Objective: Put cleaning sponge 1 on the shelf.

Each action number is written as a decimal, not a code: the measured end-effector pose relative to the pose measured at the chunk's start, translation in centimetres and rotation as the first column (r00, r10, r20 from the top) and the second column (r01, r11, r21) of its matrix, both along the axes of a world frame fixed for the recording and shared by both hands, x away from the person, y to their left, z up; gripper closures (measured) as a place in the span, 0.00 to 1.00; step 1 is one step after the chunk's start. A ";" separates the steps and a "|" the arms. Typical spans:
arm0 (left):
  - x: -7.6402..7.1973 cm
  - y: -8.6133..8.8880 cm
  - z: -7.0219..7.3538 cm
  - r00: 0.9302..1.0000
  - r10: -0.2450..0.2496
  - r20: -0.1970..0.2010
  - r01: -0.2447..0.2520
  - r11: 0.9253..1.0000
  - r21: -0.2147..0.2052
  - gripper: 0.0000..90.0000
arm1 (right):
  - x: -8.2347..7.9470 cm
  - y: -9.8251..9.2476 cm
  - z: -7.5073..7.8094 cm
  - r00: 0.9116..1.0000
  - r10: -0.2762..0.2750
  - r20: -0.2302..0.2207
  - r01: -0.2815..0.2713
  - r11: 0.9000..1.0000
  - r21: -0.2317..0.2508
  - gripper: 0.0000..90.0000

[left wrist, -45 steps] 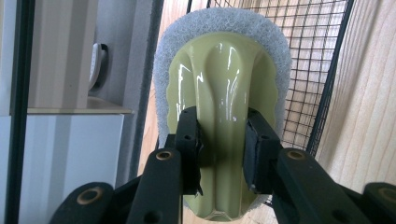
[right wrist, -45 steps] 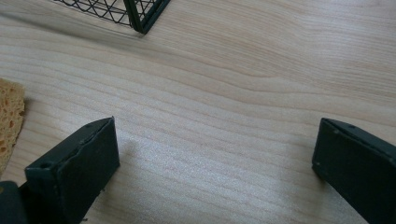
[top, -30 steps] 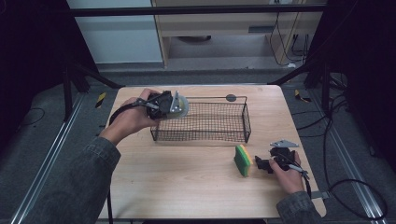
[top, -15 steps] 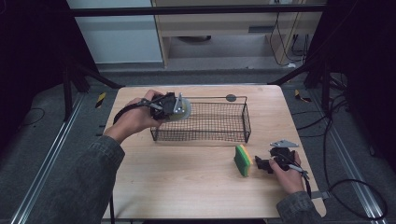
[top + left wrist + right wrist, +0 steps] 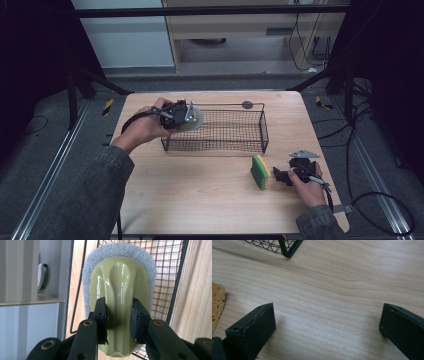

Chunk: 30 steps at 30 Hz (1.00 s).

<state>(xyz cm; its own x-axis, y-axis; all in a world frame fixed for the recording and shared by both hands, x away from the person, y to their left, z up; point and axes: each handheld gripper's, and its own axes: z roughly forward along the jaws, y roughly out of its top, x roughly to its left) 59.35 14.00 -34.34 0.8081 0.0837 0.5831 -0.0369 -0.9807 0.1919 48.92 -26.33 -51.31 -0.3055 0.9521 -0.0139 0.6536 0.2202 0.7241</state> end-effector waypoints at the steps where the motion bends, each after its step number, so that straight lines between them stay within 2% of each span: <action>1: 0.0 0.0 -0.1 1.000 0.000 -0.001 0.000 1.000 0.002 0.78 | 0.0 0.0 0.0 1.000 0.000 0.000 0.000 1.000 0.000 0.01; 30: 0.9 0.0 -2.6 0.998 0.012 -0.064 -0.009 0.999 0.046 0.78 | 0.0 0.0 0.0 1.000 0.000 0.000 0.000 1.000 0.002 0.01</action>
<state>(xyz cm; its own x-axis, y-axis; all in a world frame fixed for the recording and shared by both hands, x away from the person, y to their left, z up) 60.26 14.04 -36.98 0.8431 0.0666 0.5337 -0.0157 -0.9888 0.1482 48.92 -26.32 -51.31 -0.3051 0.9522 -0.0118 0.6536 0.2184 0.7246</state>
